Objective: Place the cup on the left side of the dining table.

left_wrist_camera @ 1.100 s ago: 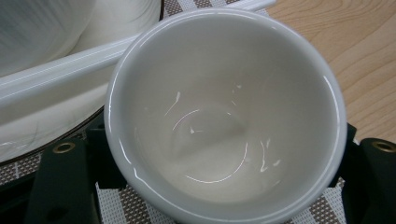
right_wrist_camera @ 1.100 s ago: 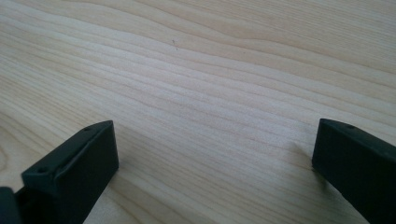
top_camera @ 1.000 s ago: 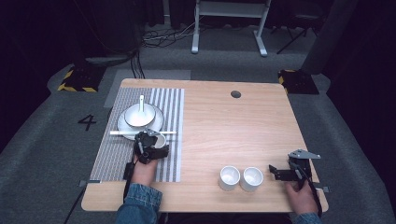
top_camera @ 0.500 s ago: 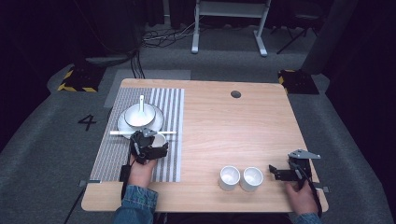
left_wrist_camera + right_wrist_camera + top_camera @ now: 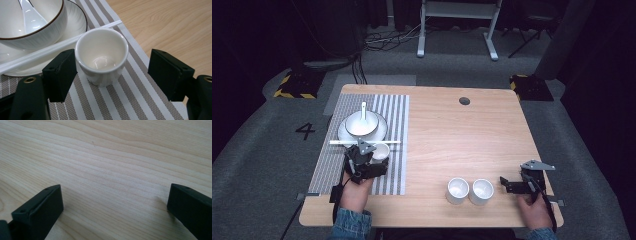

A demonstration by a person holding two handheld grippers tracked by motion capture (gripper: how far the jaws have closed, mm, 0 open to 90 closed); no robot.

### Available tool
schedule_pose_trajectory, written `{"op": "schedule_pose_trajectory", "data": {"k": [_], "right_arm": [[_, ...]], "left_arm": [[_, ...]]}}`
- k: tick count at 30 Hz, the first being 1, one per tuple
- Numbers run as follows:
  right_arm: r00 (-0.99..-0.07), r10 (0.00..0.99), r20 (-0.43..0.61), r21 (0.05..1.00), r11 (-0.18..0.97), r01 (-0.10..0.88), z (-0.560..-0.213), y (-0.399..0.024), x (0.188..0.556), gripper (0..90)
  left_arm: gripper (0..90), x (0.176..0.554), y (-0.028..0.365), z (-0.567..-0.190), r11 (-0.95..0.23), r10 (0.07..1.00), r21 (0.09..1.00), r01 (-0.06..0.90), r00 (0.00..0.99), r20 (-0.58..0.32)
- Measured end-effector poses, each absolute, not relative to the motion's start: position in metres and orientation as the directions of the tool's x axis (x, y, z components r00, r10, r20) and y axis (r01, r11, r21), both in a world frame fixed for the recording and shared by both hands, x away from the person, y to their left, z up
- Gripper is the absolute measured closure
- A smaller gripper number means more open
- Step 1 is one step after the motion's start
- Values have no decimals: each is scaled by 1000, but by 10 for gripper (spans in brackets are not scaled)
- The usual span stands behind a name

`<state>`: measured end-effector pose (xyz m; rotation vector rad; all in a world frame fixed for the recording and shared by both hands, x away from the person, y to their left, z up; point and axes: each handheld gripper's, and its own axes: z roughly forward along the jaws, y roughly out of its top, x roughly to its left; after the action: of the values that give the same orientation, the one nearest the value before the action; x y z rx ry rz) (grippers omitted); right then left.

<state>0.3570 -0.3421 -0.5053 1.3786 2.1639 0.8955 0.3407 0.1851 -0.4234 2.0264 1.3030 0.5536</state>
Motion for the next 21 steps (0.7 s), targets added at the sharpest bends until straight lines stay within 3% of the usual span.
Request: {"op": "schedule_pose_trajectory", "data": {"k": [21], "right_arm": [[-421, 907, -5, 710, 299, 637, -505, -341, 358, 2]], "left_arm": [[231, 286, 211, -414, -330, 885, 706, 627, 465, 1]]}}
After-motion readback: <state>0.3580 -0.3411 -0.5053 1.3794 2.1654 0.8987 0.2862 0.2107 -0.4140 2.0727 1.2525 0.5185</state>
